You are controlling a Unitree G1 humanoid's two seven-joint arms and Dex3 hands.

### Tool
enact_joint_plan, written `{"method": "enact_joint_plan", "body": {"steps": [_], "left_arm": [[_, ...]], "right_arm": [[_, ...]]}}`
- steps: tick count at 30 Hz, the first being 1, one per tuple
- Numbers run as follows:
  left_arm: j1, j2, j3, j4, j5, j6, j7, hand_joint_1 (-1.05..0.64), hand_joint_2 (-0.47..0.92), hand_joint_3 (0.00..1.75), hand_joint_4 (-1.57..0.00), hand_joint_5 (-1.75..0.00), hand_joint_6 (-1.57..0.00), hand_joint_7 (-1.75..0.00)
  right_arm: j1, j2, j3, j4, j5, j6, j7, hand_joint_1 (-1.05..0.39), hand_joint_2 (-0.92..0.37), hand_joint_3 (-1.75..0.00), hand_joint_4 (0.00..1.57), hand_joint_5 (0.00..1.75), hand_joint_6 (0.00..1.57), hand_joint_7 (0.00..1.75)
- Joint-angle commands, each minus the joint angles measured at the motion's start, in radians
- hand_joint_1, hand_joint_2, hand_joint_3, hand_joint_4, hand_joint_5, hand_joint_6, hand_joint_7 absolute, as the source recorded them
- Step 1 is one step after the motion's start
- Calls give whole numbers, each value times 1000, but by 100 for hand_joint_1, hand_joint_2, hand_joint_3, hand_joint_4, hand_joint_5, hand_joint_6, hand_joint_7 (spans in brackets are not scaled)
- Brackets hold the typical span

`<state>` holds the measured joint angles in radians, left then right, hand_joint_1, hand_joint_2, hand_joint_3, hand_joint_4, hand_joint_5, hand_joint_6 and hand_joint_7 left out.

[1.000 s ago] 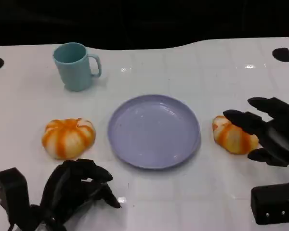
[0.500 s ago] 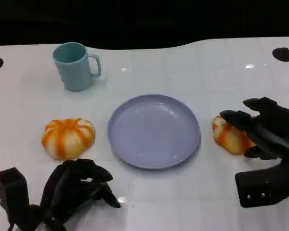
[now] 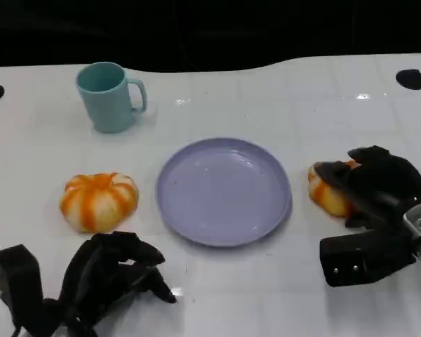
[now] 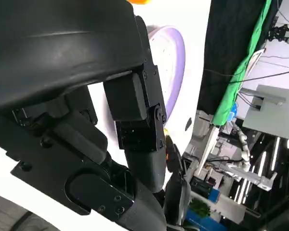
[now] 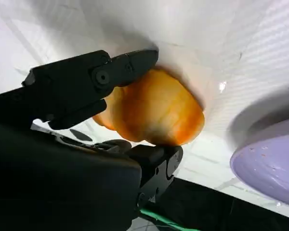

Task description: Grasp the bread from the table and place it into the plate.

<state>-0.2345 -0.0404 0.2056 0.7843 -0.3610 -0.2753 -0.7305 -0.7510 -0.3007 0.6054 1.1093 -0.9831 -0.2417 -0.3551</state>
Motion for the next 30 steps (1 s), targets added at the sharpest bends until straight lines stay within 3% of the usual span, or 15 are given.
{"method": "enact_joint_plan", "body": {"steps": [1,4,5,6,7,8,10,12,16,17,19,25,28,30], "left_arm": [[8,9,6,-14,-9,1,3,-105,69,0,-157,-60,-157,-23],[13,10,4,-22,-6,2,7,-105,69,0,-157,-60,-157,-23],[14,10,4,-23,-6,2,7,-105,69,0,-157,-60,-157,-23],[14,10,4,-24,-6,1,7,-105,69,0,-157,-60,-157,-23],[15,10,3,-26,-5,3,9,-105,69,0,-157,-60,-157,-23],[15,10,3,-27,-5,5,10,-105,69,0,-157,-60,-157,-23],[15,11,3,-27,-5,6,10,-105,69,0,-157,-60,-157,-23],[14,10,4,-24,-5,4,10,-105,69,0,-157,-60,-157,-23],[11,10,6,-15,-7,-4,2,-105,69,0,-157,-60,-157,-22],[11,10,5,-14,-6,-6,2,-105,69,0,-157,-60,-157,-22],[11,10,4,-15,-3,-8,4,-105,70,0,-157,-60,-157,-22],[12,9,1,-20,-1,0,12,-105,69,0,-157,-60,-157,-23],[14,7,0,-21,-1,-5,9,-105,69,0,-157,-61,-157,-23],[14,6,0,-22,-2,-1,11,-105,69,0,-157,-61,-157,-23]], "right_arm": [[-16,19,8,78,35,-18,-47,-35,-84,-1,48,11,44,3],[-18,20,7,105,55,-55,-113,-25,-86,0,78,12,67,5],[-17,17,8,113,58,-77,-150,-19,-87,-1,102,38,93,15],[-17,15,12,120,57,-92,-178,-16,-90,-2,101,85,109,25],[-18,12,20,126,49,-101,-215,-15,-91,-5,97,119,115,39],[-18,11,25,132,45,-113,-249,-17,-91,-8,94,152,108,70],[-19,10,36,142,41,-128,-302,-18,-90,-8,93,169,97,102],[-22,13,51,151,34,-122,-346,-18,-90,-8,92,173,87,130],[-27,16,64,155,34,-112,-416,-22,-90,-11,91,175,84,128],[-29,17,63,153,39,-117,-433,-22,-90,-13,91,175,77,146],[-31,17,60,150,50,-130,-456,-20,-89,-16,91,175,70,165],[-46,14,47,128,72,-169,-509,-15,-83,-17,92,175,68,174],[-54,16,34,103,88,-204,-537,-15,-58,-75,95,175,70,175],[-60,19,26,84,97,-220,-542,-15,-49,-90,96,175,71,175]]}}
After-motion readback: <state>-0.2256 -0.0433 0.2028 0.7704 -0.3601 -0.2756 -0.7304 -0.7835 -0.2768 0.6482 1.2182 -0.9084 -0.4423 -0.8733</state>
